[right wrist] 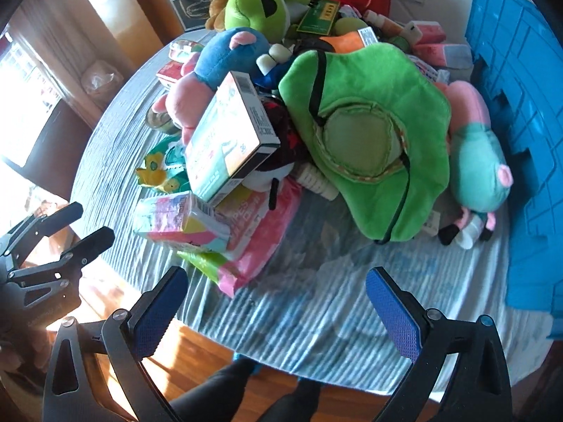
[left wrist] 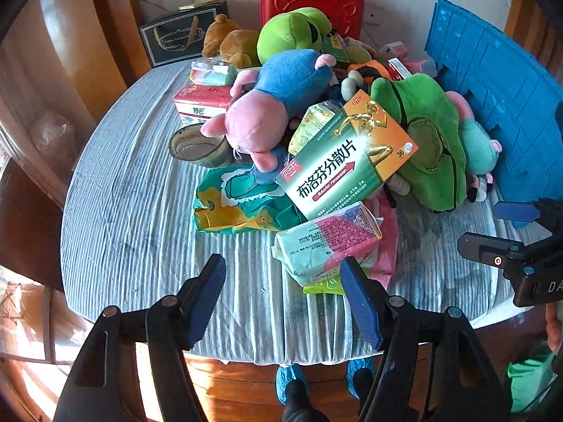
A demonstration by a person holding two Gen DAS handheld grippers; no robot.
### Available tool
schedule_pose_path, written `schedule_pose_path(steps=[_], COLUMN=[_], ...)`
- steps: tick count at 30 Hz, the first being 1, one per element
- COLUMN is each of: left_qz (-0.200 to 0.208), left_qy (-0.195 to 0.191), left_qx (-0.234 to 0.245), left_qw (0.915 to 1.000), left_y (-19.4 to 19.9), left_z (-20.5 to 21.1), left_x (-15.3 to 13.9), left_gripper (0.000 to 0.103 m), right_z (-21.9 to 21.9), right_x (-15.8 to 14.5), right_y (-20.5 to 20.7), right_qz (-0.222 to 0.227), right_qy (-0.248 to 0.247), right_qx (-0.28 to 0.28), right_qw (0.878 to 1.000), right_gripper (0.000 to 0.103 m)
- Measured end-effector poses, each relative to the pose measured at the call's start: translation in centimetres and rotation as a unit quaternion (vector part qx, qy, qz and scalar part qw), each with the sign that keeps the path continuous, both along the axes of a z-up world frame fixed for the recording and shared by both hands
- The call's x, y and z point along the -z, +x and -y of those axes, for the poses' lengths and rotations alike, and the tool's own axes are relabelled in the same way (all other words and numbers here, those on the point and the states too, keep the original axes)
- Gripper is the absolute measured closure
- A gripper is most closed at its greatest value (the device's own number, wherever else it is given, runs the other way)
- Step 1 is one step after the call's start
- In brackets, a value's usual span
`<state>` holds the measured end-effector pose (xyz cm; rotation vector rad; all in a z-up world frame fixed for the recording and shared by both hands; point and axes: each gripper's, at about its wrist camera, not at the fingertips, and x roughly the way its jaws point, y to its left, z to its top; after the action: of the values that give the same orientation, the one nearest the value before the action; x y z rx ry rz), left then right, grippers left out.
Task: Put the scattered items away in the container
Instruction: 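Move both tools back to the pile toward the medicine boxes, then grasp the Kotex pad pack with the left tool while the right tool grasps the green medicine box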
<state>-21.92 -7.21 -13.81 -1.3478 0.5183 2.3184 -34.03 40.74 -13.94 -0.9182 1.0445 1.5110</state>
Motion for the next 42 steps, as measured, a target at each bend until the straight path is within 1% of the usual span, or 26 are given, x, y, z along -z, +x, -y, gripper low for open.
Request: schedule_pose_path(steps=[3,7,13,14,16,17,18,21,23,26,27,28,30,31,32,34,36,38,39,40,41,42], left_qz=[0.010,0.022,0.043,0.038,0.015,0.009,0.008,0.001,0.005,0.001,-0.004,-0.003,0.018,0.022,0.018,0.009,0.019,0.032,0.035,0.036,0.036,0.039], left_qy=[0.002,0.006,-0.012,-0.021,-0.047,-0.054,-0.053,-0.026,-0.007,0.012,0.014,0.018,0.032,0.030,0.023,0.008,0.008,0.008,0.003,-0.003,-0.005,-0.004], left_qx=[0.039,0.088,0.145,0.152,0.162,0.163,0.163,0.154,0.143,0.118,0.104,0.088,0.068,0.058,0.048,0.025,0.006,-0.002,-0.006,-0.012,-0.020,-0.030], left_qw=[0.9992,0.9959,0.9885,0.9874,0.9855,0.9851,0.9853,0.9877,0.9897,0.9929,0.9945,0.9959,0.9970,0.9976,0.9984,0.9996,0.9998,0.9994,0.9993,0.9993,0.9991,0.9988], left_y=[-0.5,-1.3,-2.0,-2.0,-1.9,-2.0,-2.1,-2.3,-2.6,-3.2,-3.7,-4.3,-5.6,-6.0,-6.3,-6.8,-7.2,-7.3,-7.2,-7.0,-6.9,-6.9], left_z=[-0.2,-1.5,-3.6,-3.9,-4.3,-4.4,-4.5,-4.0,-3.5,-2.5,-2.1,-1.5,-0.5,-0.1,0.4,1.5,2.7,3.7,4.2,4.6,5.1,5.8], left_x=[0.7,1.5,4.2,4.6,5.4,5.8,6.0,6.0,6.0,5.2,4.8,4.6,4.5,4.6,4.7,4.9,5.1,5.3,5.5,5.6,5.7,5.8], left_gripper=[0.036,0.036,0.036,0.036,0.036,0.036,0.036,0.036,0.041,0.054,0.066,0.071,0.071,0.071,0.071,0.071,0.071,0.071,0.070,0.070,0.070,0.070], right_z=[0.5,1.0,1.0,0.9,0.7,0.5,0.4,0.2,-0.1,-0.9,-1.1,-1.4,-1.8,-2.0,-2.2,-2.7,-3.1,-3.4,-3.6,-3.7,-3.8,-3.8], right_x=[1.4,3.0,4.0,4.1,4.3,4.5,4.6,4.6,4.5,4.4,4.4,4.3,4.3,4.3,4.5,5.0,5.7,6.4,6.8,7.2,7.5,7.8], right_y=[-0.7,-1.0,-0.3,-0.1,0.1,0.2,0.2,-0.2,-0.6,-1.5,-1.8,-2.1,-3.0,-3.4,-3.9,-4.8,-5.8,-6.7,-7.3,-7.9,-8.6,-9.3], right_qz=[-0.003,0.000,0.011,0.010,0.008,0.007,0.006,0.002,-0.003,-0.018,-0.023,-0.028,-0.031,-0.028,-0.024,-0.020,-0.012,-0.011,-0.012,-0.014,-0.018,-0.023], right_qy=[-0.014,-0.038,-0.046,-0.046,-0.045,-0.046,-0.047,-0.043,-0.037,-0.033,-0.032,-0.030,-0.025,-0.024,-0.025,-0.033,-0.040,-0.047,-0.052,-0.056,-0.061,-0.065], right_qx=[0.022,0.043,0.051,0.054,0.056,0.054,0.053,0.042,0.036,0.024,0.021,0.016,0.003,-0.003,-0.009,-0.025,-0.044,-0.063,-0.072,-0.081,-0.094,-0.105], right_qw=[1.000,0.998,0.998,0.997,0.997,0.997,0.997,0.998,0.999,0.999,0.999,0.999,0.999,0.999,0.999,0.999,0.998,0.997,0.996,0.995,0.994,0.992], right_gripper=[0.000,0.001,0.001,0.000,0.000,0.000,0.000,0.000,0.000,0.000,0.000,0.000,0.001,0.004,0.012,0.023,0.024,0.029,0.030,0.035,0.043,0.044])
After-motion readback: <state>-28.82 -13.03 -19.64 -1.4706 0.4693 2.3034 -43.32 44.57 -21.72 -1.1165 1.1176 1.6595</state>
